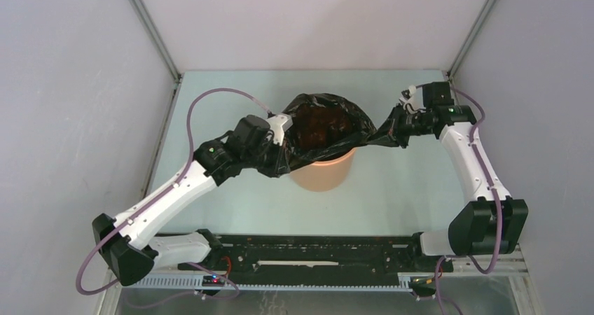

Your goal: Put the trash bags into the trash bin

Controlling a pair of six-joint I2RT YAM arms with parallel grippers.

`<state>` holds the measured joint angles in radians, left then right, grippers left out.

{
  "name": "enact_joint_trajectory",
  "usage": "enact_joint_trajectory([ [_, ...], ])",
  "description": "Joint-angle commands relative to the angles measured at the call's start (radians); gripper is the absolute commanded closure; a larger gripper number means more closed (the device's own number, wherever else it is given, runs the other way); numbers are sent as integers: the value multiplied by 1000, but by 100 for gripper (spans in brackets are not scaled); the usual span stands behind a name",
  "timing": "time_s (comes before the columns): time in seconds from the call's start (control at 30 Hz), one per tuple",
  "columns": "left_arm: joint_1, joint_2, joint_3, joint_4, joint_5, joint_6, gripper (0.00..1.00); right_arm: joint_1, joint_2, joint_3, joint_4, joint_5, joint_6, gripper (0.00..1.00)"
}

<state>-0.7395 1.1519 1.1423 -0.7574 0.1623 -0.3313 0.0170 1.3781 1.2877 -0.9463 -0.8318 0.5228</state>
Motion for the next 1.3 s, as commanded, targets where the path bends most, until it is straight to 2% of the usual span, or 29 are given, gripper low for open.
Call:
enact_joint_trajectory([
  [0.0,-4,-14,-66,-1,-78,27,100,31,4,4,-4,104,-58,90],
  [0.17,-3,-15,-64,-16,-105,49,100,57,19,4,3,167,-70,89],
  [0.2,-4,-14,-52,-23,-105,54,96,65,19,4,6,166,-69,89],
  [0.27,-4,-9,-24,-46,-94,61,86,75,11,4,7,170,-62,86],
  [0.3,-4,-11,-11,-57,-84,61,76,79,3,3,6,176,-63,84],
  [0.33,-4,-16,-5,-59,-77,60,72,82,-5,4,2,181,-64,82],
  [0.37,-3,-24,-3,-60,-71,59,62,82,-14,4,-2,184,-65,78],
  [0.47,-4,-53,-2,-59,-56,64,42,75,-44,4,-10,187,-72,68],
  [0.67,-3,-129,38,-128,-58,85,21,65,-124,4,-7,183,-66,51],
  [0.77,-4,-165,51,-144,-34,74,15,55,-162,4,7,153,-31,46],
  [0.9,-4,-186,70,-175,6,44,12,78,-216,2,24,109,26,37],
  [0.97,-3,-207,83,-184,17,29,11,111,-254,3,38,135,93,33],
  [1.1,61,-233,155,-203,-5,-21,2,251,-305,3,43,340,291,26],
  [1.2,204,-209,204,-191,61,-86,1,361,-318,4,63,529,387,23],
  [1.27,291,-182,225,-182,79,-153,0,372,-315,-13,77,571,457,22],
])
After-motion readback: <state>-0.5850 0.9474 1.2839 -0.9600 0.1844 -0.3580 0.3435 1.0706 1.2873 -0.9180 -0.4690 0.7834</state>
